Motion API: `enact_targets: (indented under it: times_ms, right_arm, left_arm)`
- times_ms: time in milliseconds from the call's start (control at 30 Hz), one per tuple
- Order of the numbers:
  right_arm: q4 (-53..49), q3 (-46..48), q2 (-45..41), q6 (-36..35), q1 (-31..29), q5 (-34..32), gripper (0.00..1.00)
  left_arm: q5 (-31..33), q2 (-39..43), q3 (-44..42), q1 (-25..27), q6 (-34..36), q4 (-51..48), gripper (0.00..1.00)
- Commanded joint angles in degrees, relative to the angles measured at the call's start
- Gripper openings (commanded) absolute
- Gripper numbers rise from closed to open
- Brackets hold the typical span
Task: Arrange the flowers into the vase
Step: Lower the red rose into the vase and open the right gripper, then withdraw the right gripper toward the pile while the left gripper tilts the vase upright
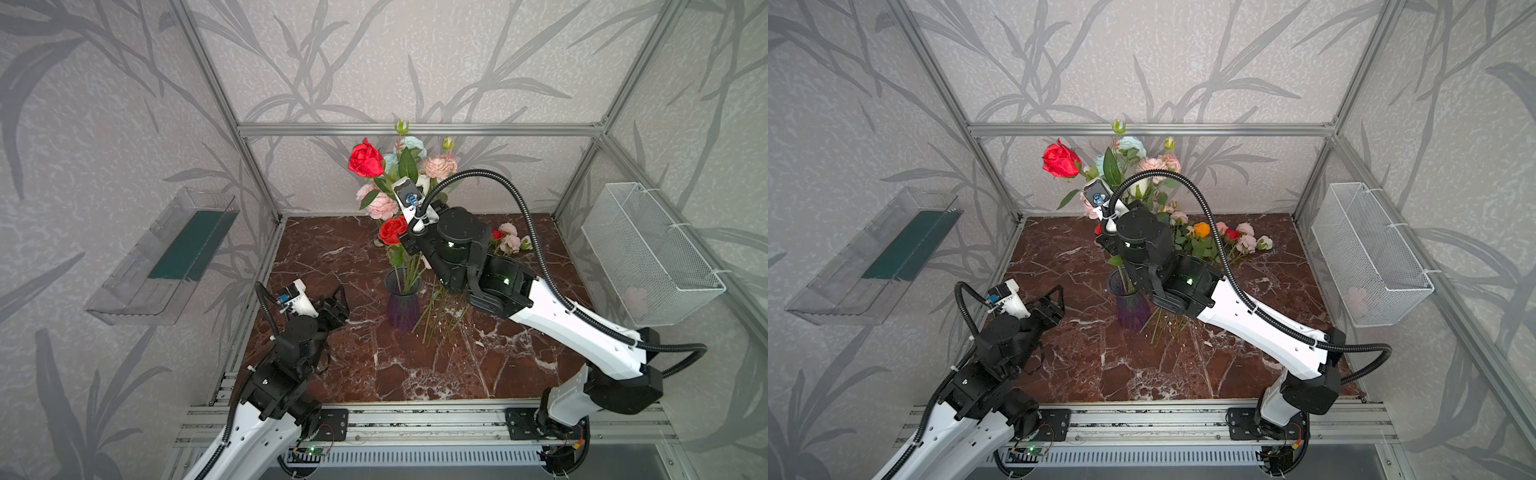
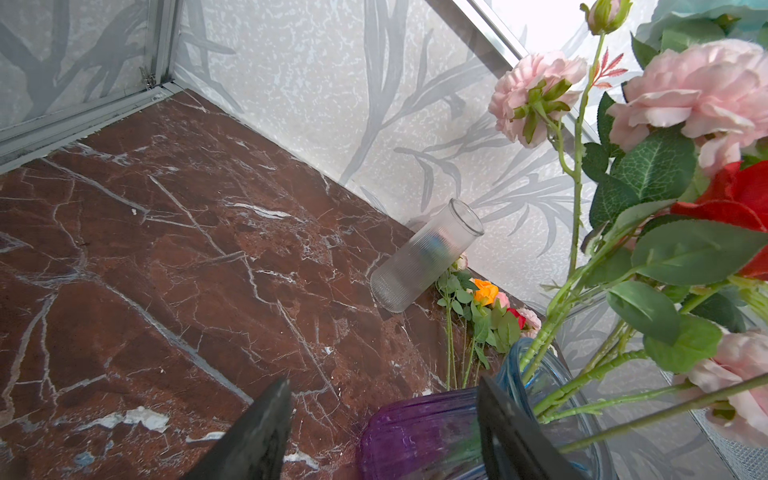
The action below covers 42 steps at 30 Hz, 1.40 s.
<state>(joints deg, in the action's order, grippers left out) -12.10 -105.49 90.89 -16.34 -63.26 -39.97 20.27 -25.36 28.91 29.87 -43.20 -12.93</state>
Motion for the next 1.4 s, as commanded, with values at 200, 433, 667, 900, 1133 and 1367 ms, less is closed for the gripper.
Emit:
enact_targets:
  times_ms: [200,433,667,900,1133,1367]
  right_arm:
    - [-8.37,4.31,-5.16,15.09,3.58,5.58,0.48]
    - [-7.85,6.76,-12.78,15.71,3.49,7.28,0.51]
    - [-6.92,13.39,-21.58,15.89,3.46,4.27,0.50]
    - [-9.83,25.34,-30.29,23.59,11.77,2.65,0.51]
    - [-15.66,34.34,-36.15,33.75,25.47,13.76,0.51]
    - [-15.41,38.97,-38.59,35.73,32.75,19.63,0.51]
  left_arm:
    - [-0.70,-1.68,0.71,-0.36,-0.03,0.71,0.71]
    - [-4.70,-5.82,2.32,-0.40,-0.22,1.90,0.71]
    - [-8.78,-10.12,5.11,-0.35,0.20,4.09,0.71]
    - [-17.75,-20.09,14.21,-0.34,-0.11,2.24,0.71]
    - [-21.20,-31.99,25.12,-0.36,-0.09,-5.90,0.70]
    - [-25.59,-39.20,29.18,-0.39,-1.62,-8.88,0.60]
